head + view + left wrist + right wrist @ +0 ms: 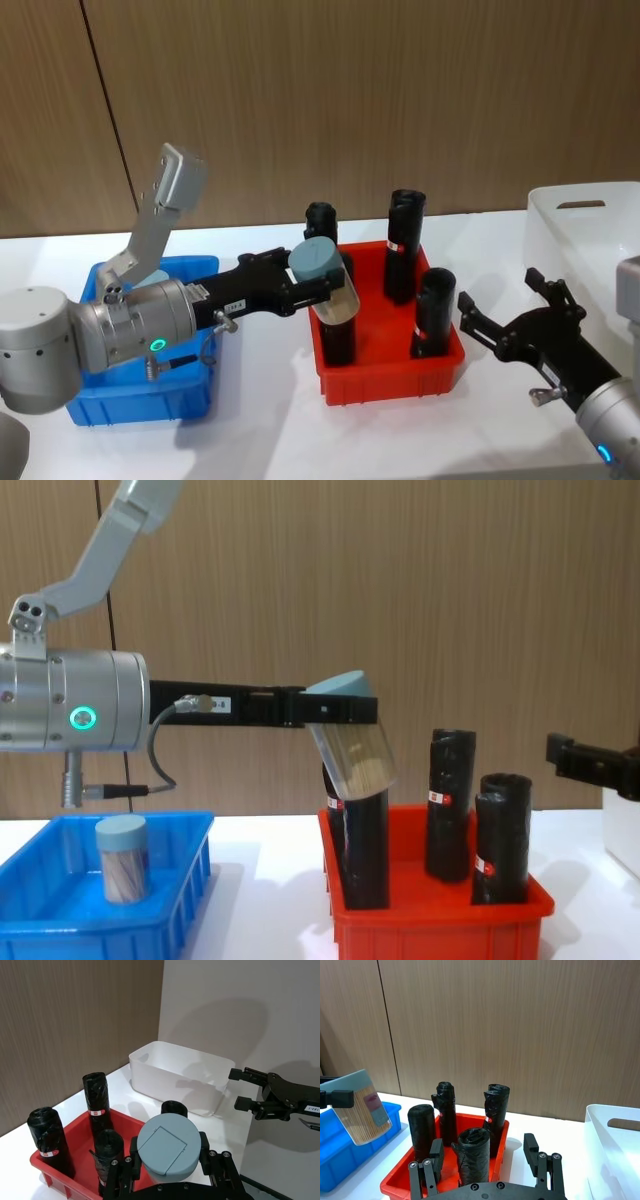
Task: Pick the cotton swabs from the blue box and place them into the white box.
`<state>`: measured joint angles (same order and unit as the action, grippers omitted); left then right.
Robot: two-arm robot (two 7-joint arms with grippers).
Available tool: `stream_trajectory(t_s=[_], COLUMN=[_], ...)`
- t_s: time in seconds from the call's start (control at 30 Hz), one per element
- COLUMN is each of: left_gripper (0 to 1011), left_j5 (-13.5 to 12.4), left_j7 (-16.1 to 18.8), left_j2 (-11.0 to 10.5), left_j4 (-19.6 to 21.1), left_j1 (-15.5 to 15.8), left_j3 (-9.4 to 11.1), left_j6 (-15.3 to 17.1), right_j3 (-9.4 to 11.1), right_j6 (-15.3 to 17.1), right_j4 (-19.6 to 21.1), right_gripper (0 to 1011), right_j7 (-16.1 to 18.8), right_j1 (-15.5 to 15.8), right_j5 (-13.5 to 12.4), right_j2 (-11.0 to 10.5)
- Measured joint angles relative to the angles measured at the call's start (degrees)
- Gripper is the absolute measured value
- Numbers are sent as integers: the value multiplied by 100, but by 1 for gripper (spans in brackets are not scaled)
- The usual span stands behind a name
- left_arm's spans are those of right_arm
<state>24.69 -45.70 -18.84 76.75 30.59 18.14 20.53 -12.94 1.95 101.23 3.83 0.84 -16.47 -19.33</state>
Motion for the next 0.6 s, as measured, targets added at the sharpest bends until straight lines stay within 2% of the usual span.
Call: stream_trajectory(t_s=[0.6], left_gripper=[664], left_j5=[33], left_j7=[-206], left_j2=[-3], left_j4=[-197], left_j1=[109], left_j3=[28], left_j6=[-107], right_j3=[1], right_j6=[0], right_j4=[0], right_gripper=[1002], right_j7=[3], right_j1=[0], right_j5=[0], right_j2=[1])
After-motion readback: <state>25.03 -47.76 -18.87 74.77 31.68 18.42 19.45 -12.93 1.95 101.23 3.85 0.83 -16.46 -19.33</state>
